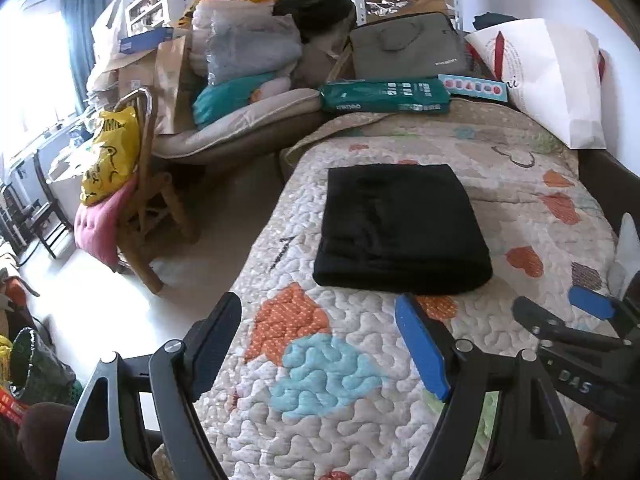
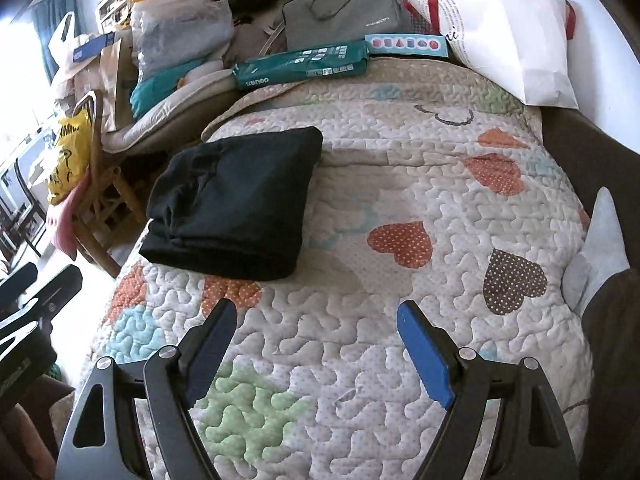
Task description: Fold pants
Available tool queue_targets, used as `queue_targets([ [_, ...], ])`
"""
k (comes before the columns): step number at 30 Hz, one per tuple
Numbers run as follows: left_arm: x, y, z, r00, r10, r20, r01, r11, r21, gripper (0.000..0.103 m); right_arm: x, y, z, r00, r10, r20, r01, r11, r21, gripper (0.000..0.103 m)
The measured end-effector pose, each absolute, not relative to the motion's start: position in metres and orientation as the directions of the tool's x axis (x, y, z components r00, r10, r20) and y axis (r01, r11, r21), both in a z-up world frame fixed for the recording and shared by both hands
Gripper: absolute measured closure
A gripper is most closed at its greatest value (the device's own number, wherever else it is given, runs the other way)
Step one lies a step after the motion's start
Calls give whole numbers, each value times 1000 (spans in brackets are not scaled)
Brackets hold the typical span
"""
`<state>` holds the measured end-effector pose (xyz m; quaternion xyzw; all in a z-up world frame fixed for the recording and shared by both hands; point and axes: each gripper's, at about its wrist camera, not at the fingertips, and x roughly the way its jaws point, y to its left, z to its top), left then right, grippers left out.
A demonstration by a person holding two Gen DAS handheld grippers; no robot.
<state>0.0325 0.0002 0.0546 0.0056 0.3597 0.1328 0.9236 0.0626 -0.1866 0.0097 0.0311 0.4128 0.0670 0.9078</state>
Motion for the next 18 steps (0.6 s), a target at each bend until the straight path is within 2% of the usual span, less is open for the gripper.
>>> queue_targets([
  [8, 35, 7, 46, 677, 194, -710, -239, 970, 37, 22, 64, -175, 2, 637, 147, -757, -118, 989, 92, 17],
  [18, 37, 5, 36, 663, 188, -724, -213, 975, 58, 21, 68, -171, -5, 623, 149, -768, -120, 988, 95, 17],
])
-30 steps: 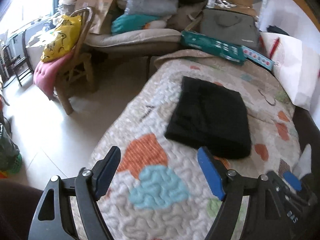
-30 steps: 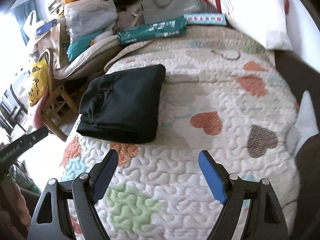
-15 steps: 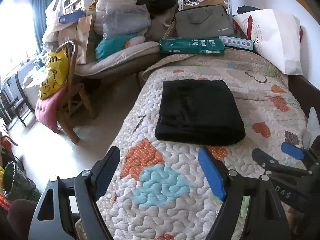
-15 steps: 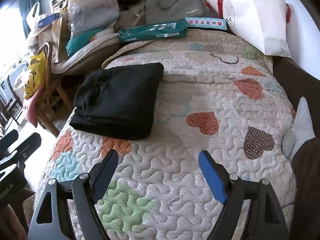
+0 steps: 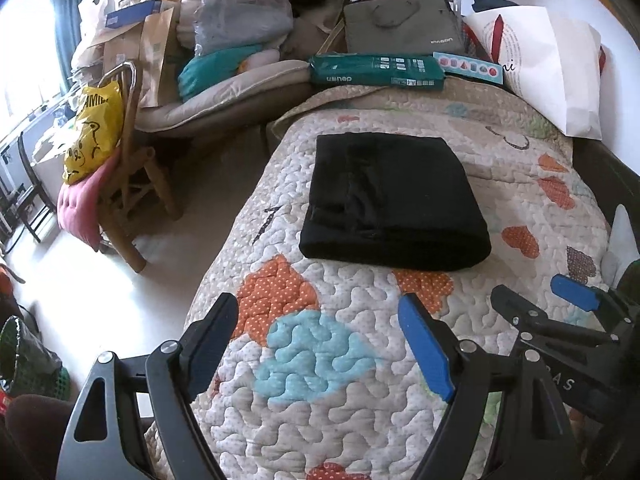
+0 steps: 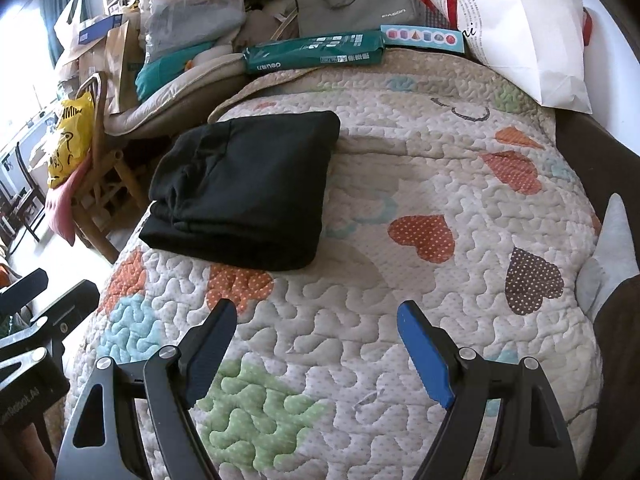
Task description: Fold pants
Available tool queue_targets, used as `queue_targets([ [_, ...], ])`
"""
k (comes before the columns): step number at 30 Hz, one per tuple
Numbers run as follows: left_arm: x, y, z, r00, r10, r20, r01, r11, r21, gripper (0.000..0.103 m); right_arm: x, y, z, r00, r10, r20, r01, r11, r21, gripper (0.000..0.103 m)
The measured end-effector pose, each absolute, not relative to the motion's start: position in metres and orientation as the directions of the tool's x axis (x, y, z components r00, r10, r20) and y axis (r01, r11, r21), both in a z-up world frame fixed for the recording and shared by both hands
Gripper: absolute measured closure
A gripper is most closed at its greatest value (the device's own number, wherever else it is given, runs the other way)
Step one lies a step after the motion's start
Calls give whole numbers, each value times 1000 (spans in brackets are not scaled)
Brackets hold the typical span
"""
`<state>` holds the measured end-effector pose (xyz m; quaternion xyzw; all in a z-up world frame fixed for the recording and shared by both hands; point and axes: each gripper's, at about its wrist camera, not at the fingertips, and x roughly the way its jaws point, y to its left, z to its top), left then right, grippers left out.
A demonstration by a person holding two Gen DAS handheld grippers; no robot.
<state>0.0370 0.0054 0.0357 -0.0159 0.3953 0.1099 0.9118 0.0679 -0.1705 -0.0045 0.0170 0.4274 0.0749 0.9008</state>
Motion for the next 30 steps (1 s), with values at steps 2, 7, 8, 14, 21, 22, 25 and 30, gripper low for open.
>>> queue_targets([
  [2, 37, 8, 37, 669, 183, -721, -217, 975, 46, 21, 68, -169, -6, 622, 150, -769, -121, 988, 95, 17],
  [7, 37, 14, 41, 678, 218, -702, -258, 965, 50, 18, 71, -168, -9, 617, 150, -772, -120, 988, 96, 17],
  [8, 37, 15, 41, 680, 223, -698, -261, 964, 54, 17, 72, -168, -10, 616, 151, -773, -120, 988, 97, 17],
  [14, 42, 22, 37, 666, 197, -720, -256, 966, 28, 17, 74, -163, -13, 608, 157, -778, -129, 987, 98, 17],
  [21, 43, 22, 32, 655, 158, -739, -238, 971, -3, 17, 73, -157, -14, 611, 157, -776, -145, 986, 85, 16],
  [22, 44, 22, 31, 652, 151, -743, -237, 972, -10, 17, 72, -157, -14, 611, 157, -776, -146, 986, 84, 16],
  [25, 45, 24, 28, 642, 131, -755, -235, 971, -31, 17, 72, -156, -14, 612, 157, -775, -147, 986, 83, 16],
  [30, 46, 24, 25, 631, 134, -764, -236, 971, -24, 17, 72, -155, -13, 612, 158, -775, -149, 985, 84, 16],
])
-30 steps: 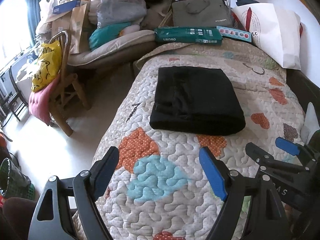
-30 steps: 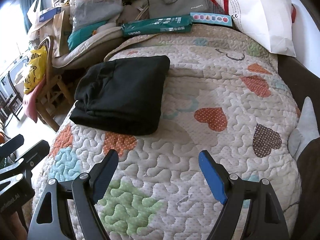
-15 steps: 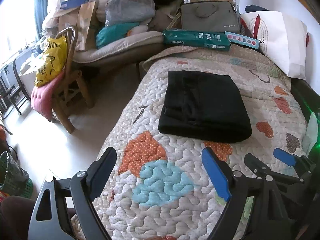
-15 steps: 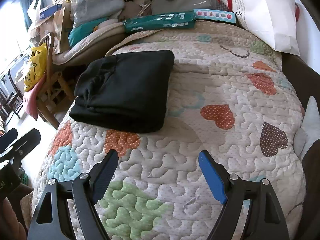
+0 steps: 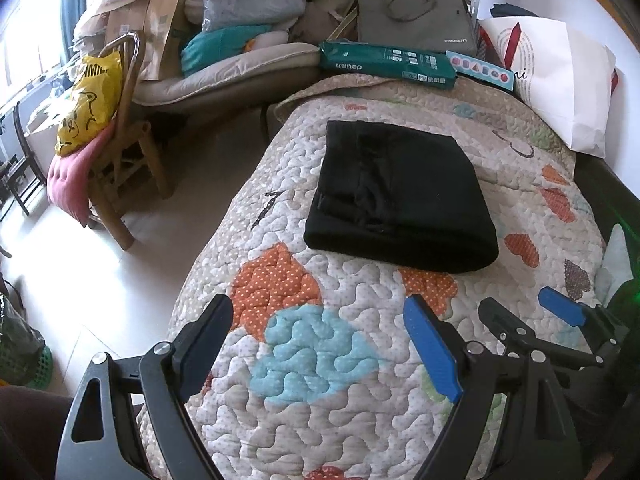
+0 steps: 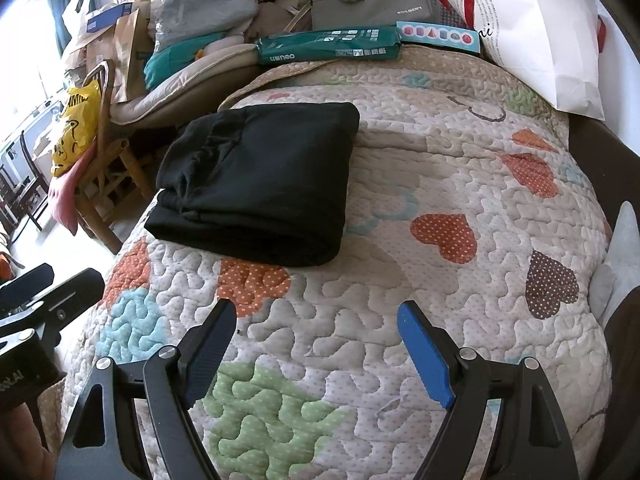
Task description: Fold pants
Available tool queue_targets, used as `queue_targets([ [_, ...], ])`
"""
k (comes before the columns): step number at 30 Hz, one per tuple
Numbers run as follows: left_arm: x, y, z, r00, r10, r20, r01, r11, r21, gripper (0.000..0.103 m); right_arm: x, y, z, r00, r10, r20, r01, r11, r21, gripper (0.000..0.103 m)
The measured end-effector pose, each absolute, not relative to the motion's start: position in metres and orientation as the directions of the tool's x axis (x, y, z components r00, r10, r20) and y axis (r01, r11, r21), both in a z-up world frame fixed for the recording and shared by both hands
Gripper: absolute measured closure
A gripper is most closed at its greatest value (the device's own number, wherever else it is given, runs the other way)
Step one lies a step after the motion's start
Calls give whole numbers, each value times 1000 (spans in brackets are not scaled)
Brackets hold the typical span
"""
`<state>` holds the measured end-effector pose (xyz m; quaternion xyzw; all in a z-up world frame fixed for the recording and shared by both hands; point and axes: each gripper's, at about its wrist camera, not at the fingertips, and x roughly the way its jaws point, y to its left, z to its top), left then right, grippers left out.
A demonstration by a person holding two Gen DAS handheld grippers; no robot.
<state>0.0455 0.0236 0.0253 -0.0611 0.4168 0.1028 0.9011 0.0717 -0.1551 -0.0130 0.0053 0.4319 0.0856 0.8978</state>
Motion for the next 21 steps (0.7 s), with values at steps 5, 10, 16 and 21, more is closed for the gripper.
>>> queue_targets([
  [5, 45, 21, 24, 628, 135, -766, -229, 973, -17, 17, 71, -151, -11, 617, 157, -771, -163, 984, 70, 16],
  [10, 45, 20, 24, 626, 137, -768, -227, 974, -11, 17, 70, -149, -10, 619, 159, -769, -169, 983, 67, 16],
  [16, 45, 19, 23, 623, 137, -770, -221, 975, -5, 17, 70, -149, -10, 619, 159, -769, -167, 984, 69, 16],
  [21, 45, 19, 22, 620, 135, -773, -218, 976, -5, 17, 70, -148, -10, 619, 158, -769, -167, 984, 68, 16],
])
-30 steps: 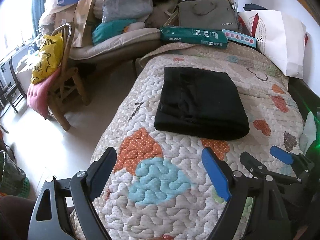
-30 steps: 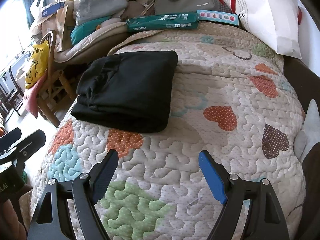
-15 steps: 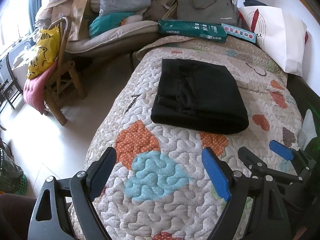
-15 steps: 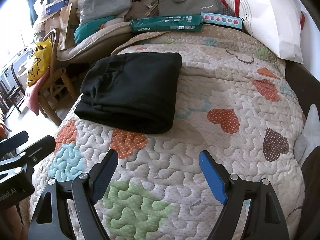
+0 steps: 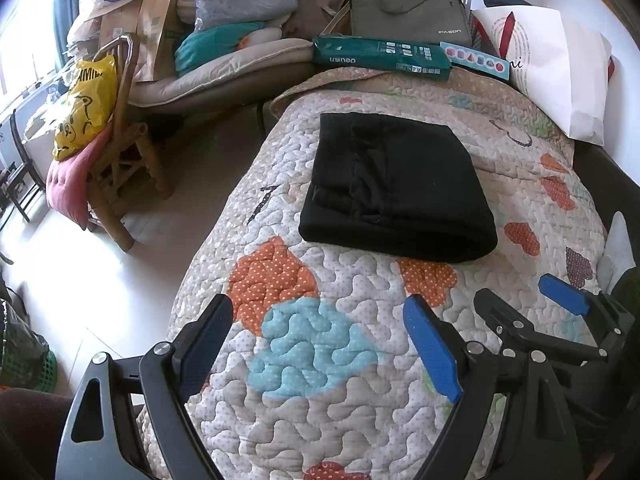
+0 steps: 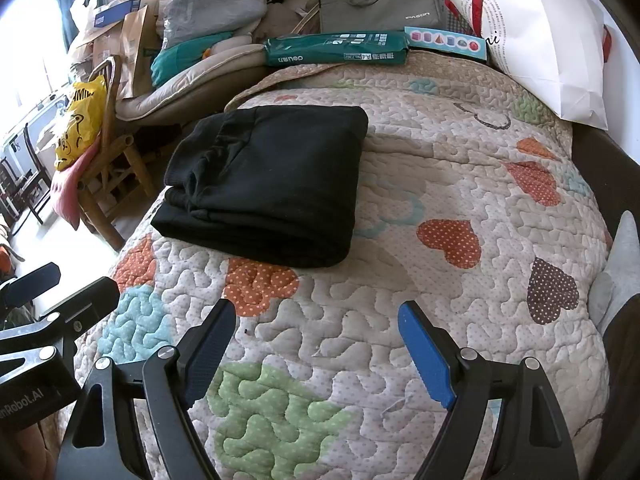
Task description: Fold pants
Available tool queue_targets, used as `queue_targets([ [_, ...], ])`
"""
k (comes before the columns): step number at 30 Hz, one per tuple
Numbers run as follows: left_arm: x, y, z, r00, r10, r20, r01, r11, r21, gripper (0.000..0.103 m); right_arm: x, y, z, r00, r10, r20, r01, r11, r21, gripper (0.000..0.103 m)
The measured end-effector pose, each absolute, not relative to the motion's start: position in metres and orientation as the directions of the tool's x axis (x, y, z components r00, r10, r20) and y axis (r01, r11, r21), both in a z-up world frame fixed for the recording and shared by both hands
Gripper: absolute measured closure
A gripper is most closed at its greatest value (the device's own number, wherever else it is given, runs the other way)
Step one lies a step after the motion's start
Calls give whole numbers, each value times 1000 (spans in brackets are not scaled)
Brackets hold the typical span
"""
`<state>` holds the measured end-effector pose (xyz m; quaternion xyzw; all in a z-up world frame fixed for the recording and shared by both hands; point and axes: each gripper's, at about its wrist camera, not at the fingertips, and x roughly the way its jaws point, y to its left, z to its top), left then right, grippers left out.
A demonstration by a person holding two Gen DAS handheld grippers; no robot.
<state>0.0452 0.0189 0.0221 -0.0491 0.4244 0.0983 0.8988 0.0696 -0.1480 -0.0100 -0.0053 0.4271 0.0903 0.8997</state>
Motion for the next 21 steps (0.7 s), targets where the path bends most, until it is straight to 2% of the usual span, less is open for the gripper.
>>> queue_targets([
  [21, 44, 20, 16, 605, 132, -785, -224, 975, -9, 17, 70, -148, -10, 618, 160, -770, -168, 983, 69, 15],
])
